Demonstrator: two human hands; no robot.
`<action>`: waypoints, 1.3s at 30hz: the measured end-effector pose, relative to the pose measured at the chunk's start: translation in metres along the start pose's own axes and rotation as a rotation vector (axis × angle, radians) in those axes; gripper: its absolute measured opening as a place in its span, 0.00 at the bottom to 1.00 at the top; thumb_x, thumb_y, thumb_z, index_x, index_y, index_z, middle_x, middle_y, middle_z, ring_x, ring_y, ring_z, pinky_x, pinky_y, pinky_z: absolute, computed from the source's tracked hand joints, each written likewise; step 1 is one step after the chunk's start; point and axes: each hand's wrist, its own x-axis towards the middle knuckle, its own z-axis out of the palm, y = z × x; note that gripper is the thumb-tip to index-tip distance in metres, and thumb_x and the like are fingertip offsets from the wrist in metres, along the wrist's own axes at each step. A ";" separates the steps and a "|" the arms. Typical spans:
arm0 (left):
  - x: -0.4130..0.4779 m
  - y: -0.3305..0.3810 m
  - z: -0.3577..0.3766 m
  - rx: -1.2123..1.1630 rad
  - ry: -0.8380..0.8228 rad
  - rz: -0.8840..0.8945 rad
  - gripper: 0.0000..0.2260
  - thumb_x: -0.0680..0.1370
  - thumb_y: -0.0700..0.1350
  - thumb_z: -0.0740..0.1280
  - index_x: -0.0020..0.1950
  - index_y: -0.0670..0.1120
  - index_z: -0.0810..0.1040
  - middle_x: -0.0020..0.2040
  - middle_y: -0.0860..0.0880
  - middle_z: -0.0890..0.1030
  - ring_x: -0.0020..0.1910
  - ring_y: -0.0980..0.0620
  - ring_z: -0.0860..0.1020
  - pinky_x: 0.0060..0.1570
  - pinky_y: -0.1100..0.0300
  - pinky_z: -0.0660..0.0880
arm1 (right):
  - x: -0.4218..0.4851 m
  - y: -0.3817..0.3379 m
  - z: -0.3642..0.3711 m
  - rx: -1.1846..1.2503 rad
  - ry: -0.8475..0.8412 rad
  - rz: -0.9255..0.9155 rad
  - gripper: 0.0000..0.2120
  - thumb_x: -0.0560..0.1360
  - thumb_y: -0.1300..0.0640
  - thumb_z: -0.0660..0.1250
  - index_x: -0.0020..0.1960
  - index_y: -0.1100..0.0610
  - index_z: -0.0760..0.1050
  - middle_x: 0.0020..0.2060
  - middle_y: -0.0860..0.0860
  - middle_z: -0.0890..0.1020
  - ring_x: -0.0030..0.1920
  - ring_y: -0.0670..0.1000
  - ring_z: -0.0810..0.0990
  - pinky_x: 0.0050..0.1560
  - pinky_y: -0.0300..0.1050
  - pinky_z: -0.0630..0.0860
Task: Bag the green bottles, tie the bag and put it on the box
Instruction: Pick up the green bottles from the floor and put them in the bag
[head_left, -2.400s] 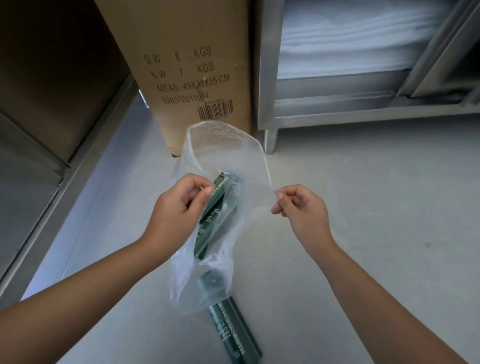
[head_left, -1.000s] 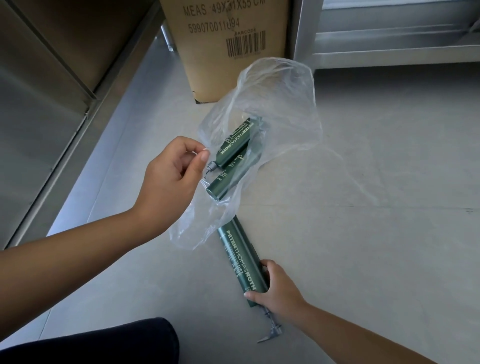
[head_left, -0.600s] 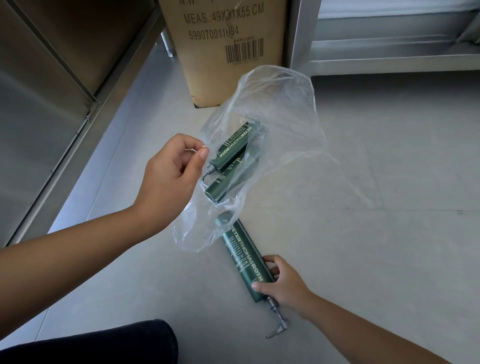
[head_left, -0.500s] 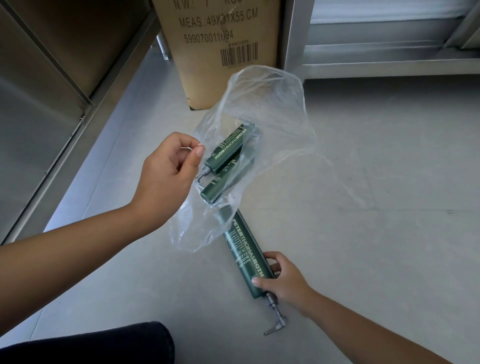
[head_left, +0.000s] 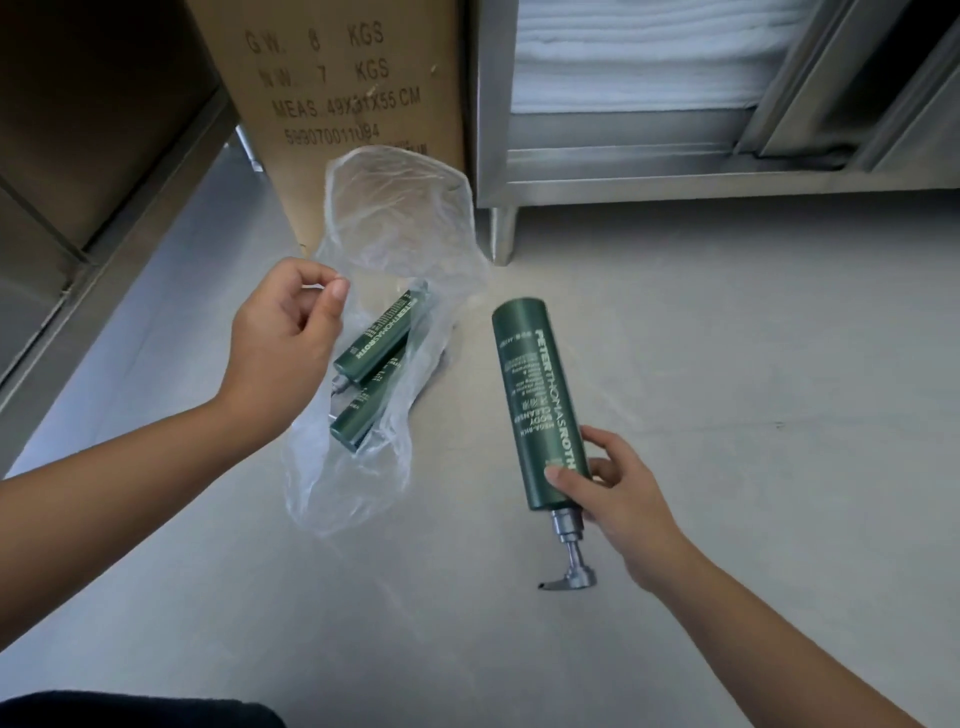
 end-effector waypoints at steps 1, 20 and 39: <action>0.001 0.001 0.003 -0.009 0.000 0.004 0.09 0.78 0.46 0.62 0.39 0.58 0.70 0.24 0.57 0.74 0.24 0.60 0.69 0.29 0.66 0.68 | -0.003 -0.010 -0.003 0.010 0.002 -0.025 0.24 0.67 0.59 0.73 0.60 0.49 0.69 0.47 0.57 0.82 0.43 0.54 0.82 0.43 0.49 0.78; 0.005 0.016 0.032 -0.061 -0.047 0.067 0.08 0.78 0.46 0.62 0.40 0.57 0.71 0.26 0.53 0.73 0.26 0.57 0.68 0.31 0.57 0.67 | -0.044 -0.084 -0.002 -0.053 -0.193 -0.148 0.21 0.65 0.54 0.75 0.56 0.45 0.73 0.47 0.56 0.83 0.45 0.55 0.83 0.44 0.46 0.80; -0.004 0.015 -0.037 -0.024 -0.076 0.113 0.05 0.75 0.53 0.63 0.39 0.62 0.73 0.27 0.44 0.70 0.25 0.51 0.65 0.26 0.60 0.63 | 0.045 -0.079 0.118 0.264 -0.265 0.221 0.08 0.71 0.58 0.69 0.48 0.60 0.74 0.39 0.57 0.82 0.35 0.54 0.82 0.36 0.47 0.81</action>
